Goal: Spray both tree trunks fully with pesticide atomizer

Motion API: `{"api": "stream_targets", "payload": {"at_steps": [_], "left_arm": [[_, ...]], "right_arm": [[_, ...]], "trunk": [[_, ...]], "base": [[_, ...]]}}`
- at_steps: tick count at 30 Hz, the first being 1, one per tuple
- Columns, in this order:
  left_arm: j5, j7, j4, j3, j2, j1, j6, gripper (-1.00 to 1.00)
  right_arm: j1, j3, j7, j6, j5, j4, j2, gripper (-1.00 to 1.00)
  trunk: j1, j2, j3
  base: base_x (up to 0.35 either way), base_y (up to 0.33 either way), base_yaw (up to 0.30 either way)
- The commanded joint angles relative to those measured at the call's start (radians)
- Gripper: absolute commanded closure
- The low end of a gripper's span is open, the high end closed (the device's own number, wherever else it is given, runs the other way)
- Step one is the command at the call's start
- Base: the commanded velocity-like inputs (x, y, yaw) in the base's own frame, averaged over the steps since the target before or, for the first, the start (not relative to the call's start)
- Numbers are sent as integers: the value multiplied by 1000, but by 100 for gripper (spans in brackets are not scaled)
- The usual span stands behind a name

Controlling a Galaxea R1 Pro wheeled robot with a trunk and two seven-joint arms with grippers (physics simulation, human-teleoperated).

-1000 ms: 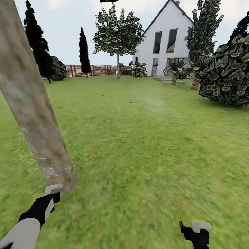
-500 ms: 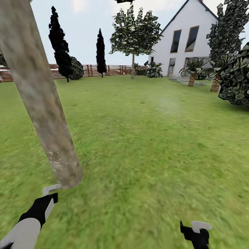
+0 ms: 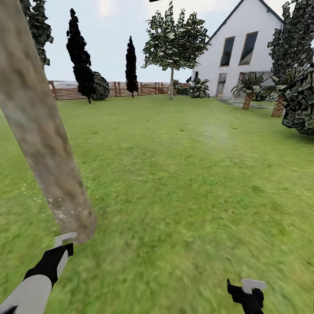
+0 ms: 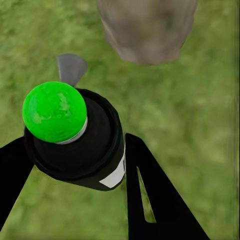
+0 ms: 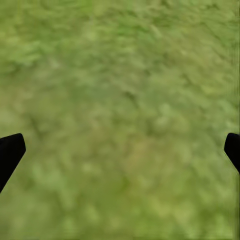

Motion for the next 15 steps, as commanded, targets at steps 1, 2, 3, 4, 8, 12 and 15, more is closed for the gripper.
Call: {"api": "stream_targets", "payload": {"at_steps": [1, 2, 3, 4, 8, 12, 15], "left_arm": [[-7, -1, -2, 4, -1, -1, 5, 100], [-6, 0, -2, 4, -1, -1, 5, 100], [-6, 1, -2, 4, -1, -1, 5, 100], [-6, 1, -2, 4, -2, -1, 5, 100], [-6, 3, -2, 4, -2, -1, 5, 100], [-7, 4, -2, 4, -2, -1, 5, 100], [-6, 5, -2, 4, -2, -1, 5, 100]], "right_arm": [[0, 9, -4, -1, -5, 0, 1, -100], [0, 9, -4, -1, -5, 0, 1, -100], [0, 9, -4, -1, -5, 0, 1, -100], [0, 9, -4, -1, -5, 0, 1, -100], [0, 9, -4, -1, -5, 0, 1, -100], [0, 9, -4, -1, -5, 0, 1, -100], [0, 9, -4, -1, -5, 0, 1, -100]], "trunk": [[0, 0, -1], [0, 0, -1], [0, 0, -1], [0, 0, -1], [0, 0, -1], [0, 0, -1], [0, 0, -1]], "base": [[148, -240, 0], [141, -243, 5], [138, -244, 60], [134, -245, 109], [122, -250, 211], [113, -254, 272], [110, -256, 275]]}}
